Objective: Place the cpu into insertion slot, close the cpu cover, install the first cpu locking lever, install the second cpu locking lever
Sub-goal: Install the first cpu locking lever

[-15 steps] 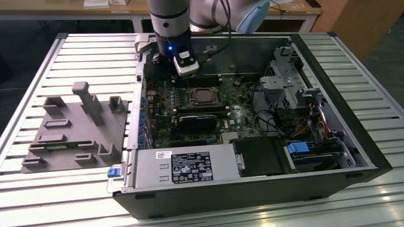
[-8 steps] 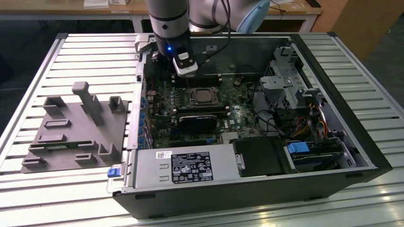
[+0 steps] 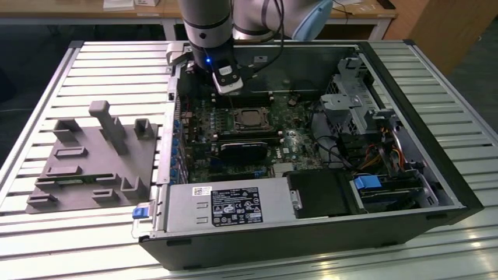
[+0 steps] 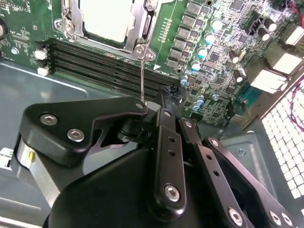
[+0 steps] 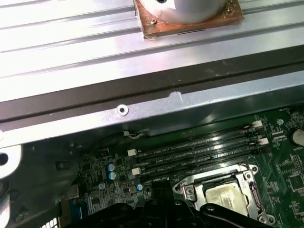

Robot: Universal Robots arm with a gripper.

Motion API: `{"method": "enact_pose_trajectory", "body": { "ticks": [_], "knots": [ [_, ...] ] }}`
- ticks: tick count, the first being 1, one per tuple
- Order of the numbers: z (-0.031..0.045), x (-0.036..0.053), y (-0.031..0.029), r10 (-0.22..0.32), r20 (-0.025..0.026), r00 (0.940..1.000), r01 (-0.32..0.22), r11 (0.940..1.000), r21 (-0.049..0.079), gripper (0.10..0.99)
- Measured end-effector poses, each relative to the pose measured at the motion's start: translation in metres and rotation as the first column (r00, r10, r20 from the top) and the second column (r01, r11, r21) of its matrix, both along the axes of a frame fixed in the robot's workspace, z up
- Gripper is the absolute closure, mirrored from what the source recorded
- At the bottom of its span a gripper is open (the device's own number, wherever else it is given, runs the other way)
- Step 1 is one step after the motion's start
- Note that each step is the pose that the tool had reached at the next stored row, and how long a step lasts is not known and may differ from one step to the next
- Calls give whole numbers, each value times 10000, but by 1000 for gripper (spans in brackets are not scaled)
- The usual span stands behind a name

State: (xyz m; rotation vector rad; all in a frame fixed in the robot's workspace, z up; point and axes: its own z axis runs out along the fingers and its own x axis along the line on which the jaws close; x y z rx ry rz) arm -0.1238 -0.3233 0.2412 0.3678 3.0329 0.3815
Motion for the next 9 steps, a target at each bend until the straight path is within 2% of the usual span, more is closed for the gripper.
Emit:
{"method": "enact_pose_trajectory", "body": {
  "ticks": [5,9],
  "knots": [
    [0,36,-1,1,0,10000,-1,10000,4,984],
    [0,124,-1,2,-1,10000,-2,10000,4,984]
  ]
}}
